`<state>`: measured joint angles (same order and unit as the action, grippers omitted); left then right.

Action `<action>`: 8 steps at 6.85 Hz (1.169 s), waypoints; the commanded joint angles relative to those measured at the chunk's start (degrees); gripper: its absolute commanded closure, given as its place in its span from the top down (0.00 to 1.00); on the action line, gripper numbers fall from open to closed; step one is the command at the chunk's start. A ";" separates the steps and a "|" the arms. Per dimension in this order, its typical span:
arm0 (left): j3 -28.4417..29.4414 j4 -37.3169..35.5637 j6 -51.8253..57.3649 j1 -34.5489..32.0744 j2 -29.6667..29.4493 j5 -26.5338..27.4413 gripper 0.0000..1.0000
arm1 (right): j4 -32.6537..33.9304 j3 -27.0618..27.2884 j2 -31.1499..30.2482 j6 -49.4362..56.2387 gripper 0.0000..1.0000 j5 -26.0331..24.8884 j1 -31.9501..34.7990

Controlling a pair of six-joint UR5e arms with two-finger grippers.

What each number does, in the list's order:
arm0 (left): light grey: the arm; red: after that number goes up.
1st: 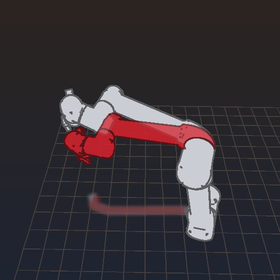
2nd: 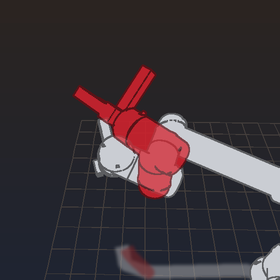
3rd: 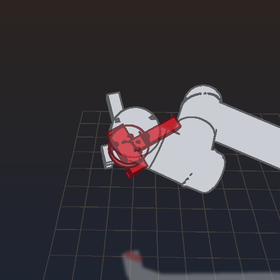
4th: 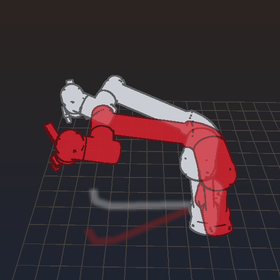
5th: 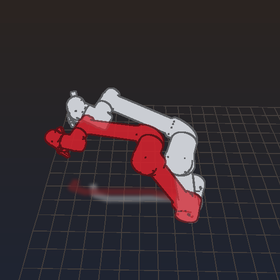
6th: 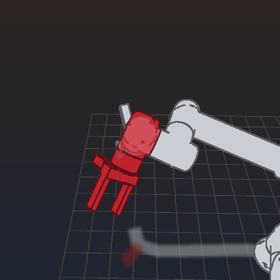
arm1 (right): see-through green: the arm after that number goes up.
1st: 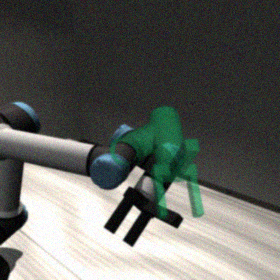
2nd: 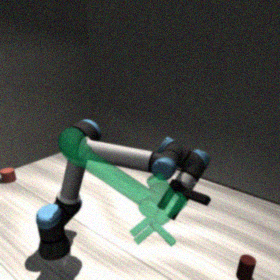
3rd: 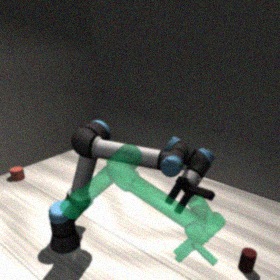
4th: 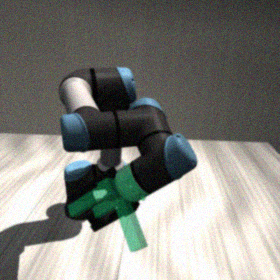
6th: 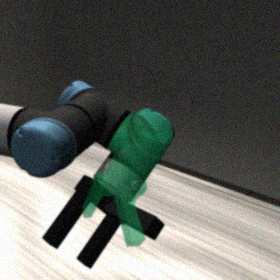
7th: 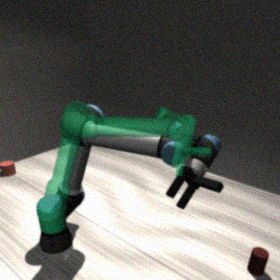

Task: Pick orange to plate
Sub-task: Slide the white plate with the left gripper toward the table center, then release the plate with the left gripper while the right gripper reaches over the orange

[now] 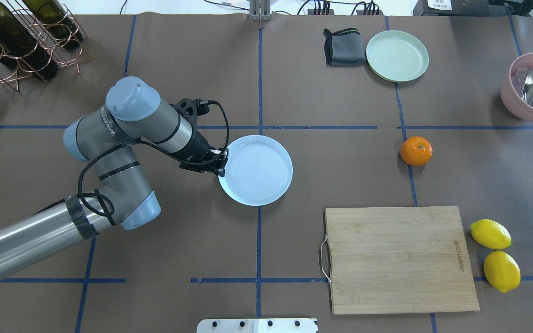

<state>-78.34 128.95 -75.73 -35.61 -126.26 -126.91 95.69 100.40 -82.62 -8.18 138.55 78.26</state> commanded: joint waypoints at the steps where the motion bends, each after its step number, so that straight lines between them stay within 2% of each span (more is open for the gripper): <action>1: 0.90 2.36 -1.62 1.50 -0.30 2.53 0.00 | -0.15 2.87 0.70 -7.36 1.00 -0.12 -4.68; 2: 0.90 2.53 -1.62 1.51 -0.31 2.72 0.00 | -0.16 4.18 0.88 -9.73 1.00 -0.21 -6.96; 3: 0.90 3.32 -1.62 1.68 -0.31 2.81 0.06 | -1.90 3.84 2.01 -11.58 1.00 -0.30 -9.16; 4: 0.90 4.46 -1.62 2.29 -0.13 2.81 0.20 | -4.61 3.58 2.11 -15.08 1.00 -0.47 -11.79; 5: 0.82 5.34 -1.53 2.30 -0.13 2.81 0.52 | -9.16 2.88 2.11 -21.73 1.00 -1.78 -14.78; 6: 0.73 7.35 -1.44 2.12 0.22 2.81 0.77 | -13.91 2.44 2.11 -27.62 1.00 -5.10 -17.59; 7: 0.47 8.07 -1.53 1.86 0.39 2.81 0.95 | -16.65 1.56 2.54 -32.21 1.00 -8.00 -19.97; 8: 0.29 8.07 -1.53 1.77 0.48 2.90 0.96 | -17.29 0.77 4.11 -36.00 1.00 -10.38 -21.82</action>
<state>-77.82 136.54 -77.24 -33.68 -125.94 -124.08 80.45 102.13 -79.86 -38.90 131.32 59.06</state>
